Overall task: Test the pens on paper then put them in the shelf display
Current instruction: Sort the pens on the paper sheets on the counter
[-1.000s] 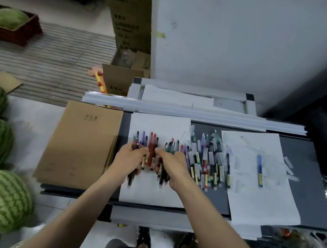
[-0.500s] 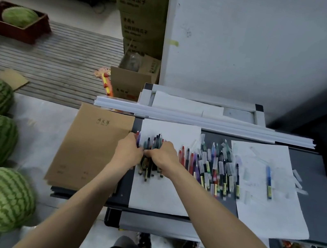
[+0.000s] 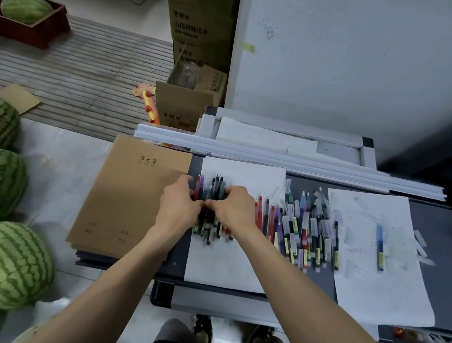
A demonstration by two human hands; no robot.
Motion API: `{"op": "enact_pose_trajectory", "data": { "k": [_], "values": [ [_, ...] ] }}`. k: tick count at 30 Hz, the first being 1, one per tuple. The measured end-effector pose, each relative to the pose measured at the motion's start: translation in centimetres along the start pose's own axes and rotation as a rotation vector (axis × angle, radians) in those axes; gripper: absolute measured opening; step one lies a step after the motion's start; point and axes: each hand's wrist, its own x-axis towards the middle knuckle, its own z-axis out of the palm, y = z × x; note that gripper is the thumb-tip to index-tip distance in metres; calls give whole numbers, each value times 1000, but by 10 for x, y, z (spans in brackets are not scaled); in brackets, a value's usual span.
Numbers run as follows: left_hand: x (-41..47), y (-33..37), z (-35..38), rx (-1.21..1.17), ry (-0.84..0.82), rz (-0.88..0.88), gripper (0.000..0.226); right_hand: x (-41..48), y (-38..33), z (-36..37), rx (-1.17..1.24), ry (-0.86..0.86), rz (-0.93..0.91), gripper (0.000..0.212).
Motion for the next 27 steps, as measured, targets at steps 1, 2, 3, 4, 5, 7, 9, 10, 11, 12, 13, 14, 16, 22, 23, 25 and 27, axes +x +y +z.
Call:
{"op": "enact_pose_trajectory", "data": {
  "k": [1, 2, 3, 4, 5, 7, 9, 10, 11, 12, 13, 14, 16, 22, 23, 25, 27],
  "values": [
    [-1, 1, -1, 9, 8, 4, 46, -1, 0, 1, -12, 12, -14, 32],
    [-3, 1, -2, 18, 12, 10, 37, -2, 0, 1, -22, 26, -30, 31],
    [-5, 2, -3, 25, 11, 19, 32, -3, 1, 2, -32, 40, -45, 30],
    [-7, 2, -4, 30, 9, 28, 30, -5, 2, 2, -44, 54, -62, 29],
    [-9, 2, -5, 36, 9, 40, 29, -6, 3, 2, -56, 68, -79, 28],
    [-15, 1, -7, 48, 11, 66, 28, -7, 6, 1, -80, 89, -109, 24],
    [-21, -1, -8, 68, -3, 99, 24, -6, 13, -2, -99, 104, -124, 19],
    [-24, -2, -7, 93, -12, 123, 21, -6, 17, -3, -108, 112, -131, 19],
    [-26, -3, -5, 124, -19, 143, 21, -7, 21, -5, -114, 120, -139, 20],
    [-29, -4, -3, 151, -20, 155, 24, -8, 25, -6, -119, 133, -152, 22],
    [-32, -5, -1, 173, -18, 156, 32, -10, 30, -8, -132, 155, -172, 21],
    [-35, -5, 2, 190, -18, 155, 42, -11, 36, -9, -158, 182, -197, 20],
    [-41, -8, 8, 221, -15, 173, 57, -15, 49, -10, -241, 215, -233, 20],
    [-48, -10, 14, 297, -23, 192, 69, -24, 64, -5, -313, 205, -270, 29],
    [-49, -10, 13, 307, -20, 195, 69, -25, 63, -4, -295, 202, -280, 29],
    [-50, -9, 10, 324, -12, 205, 68, -25, 60, -1, -280, 185, -306, 28],
    [-50, -10, 7, 349, -9, 215, 66, -26, 57, 3, -282, 158, -339, 29]
  ]
}}
